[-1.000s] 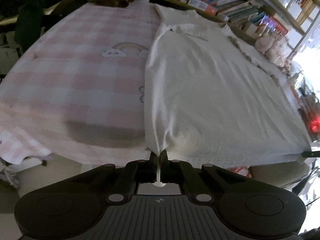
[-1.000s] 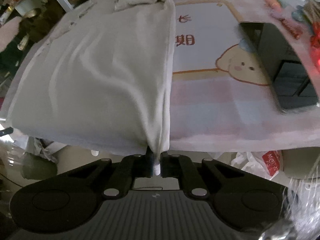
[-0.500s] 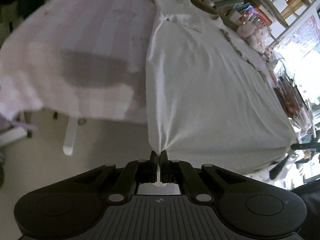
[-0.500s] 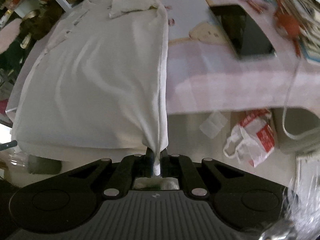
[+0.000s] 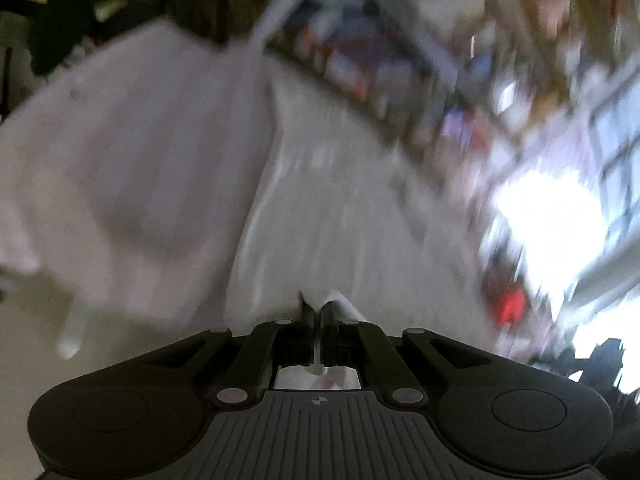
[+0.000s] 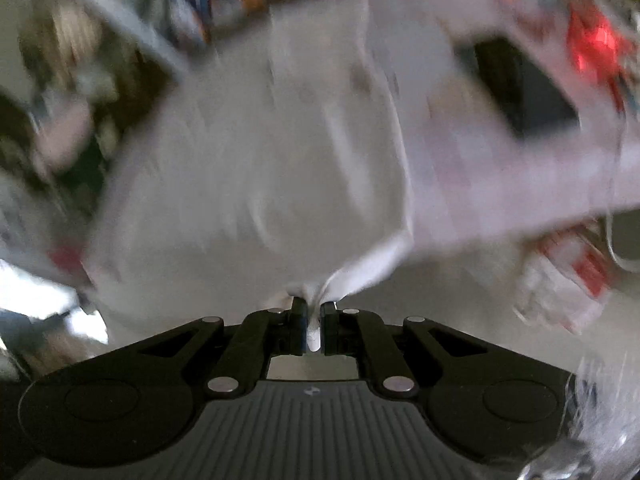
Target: Fold clothes
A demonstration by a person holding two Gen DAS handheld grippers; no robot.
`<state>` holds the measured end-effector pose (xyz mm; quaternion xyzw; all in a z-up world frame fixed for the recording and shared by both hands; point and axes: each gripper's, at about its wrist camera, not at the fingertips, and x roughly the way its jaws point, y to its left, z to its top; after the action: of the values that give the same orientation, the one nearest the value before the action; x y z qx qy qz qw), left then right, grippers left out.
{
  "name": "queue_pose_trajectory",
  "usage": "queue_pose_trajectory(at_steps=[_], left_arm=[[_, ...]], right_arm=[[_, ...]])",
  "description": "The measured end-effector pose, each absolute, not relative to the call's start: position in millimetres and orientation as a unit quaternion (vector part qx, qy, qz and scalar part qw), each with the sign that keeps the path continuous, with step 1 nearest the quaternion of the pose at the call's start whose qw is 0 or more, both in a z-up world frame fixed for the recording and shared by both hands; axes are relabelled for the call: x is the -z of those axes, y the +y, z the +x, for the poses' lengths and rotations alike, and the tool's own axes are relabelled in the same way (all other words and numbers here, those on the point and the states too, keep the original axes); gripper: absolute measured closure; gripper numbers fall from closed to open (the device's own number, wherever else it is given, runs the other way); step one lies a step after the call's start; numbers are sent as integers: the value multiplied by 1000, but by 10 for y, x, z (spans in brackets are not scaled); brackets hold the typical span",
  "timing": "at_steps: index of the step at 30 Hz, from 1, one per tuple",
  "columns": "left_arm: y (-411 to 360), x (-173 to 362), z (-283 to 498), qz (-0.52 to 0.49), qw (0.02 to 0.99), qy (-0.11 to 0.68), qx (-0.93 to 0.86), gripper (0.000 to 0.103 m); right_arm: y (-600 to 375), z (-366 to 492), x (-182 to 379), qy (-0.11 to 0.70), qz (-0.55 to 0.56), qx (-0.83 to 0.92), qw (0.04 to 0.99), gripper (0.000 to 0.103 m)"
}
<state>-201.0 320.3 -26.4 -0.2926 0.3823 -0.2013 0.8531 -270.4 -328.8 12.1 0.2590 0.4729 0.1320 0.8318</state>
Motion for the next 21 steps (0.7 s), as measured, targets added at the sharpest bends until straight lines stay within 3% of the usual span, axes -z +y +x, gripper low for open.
queue_pose_trajectory(at_steps=[5, 8, 13, 21], left_arm=[[3214, 97, -1419, -379, 853, 315, 171, 103], [3220, -3, -1064, -429, 848, 273, 151, 103], [3147, -73, -559, -476, 840, 234, 114, 103], [2872, -52, -145, -479, 840, 249, 61, 103]], right_arm=[[-3543, -2203, -448, 334, 385, -97, 855, 98], [-3606, -1749, -501, 297, 430, -81, 849, 98], [-3655, -1006, -478, 283, 455, -82, 840, 98], [-3871, -157, -230, 321, 473, -98, 814, 98]])
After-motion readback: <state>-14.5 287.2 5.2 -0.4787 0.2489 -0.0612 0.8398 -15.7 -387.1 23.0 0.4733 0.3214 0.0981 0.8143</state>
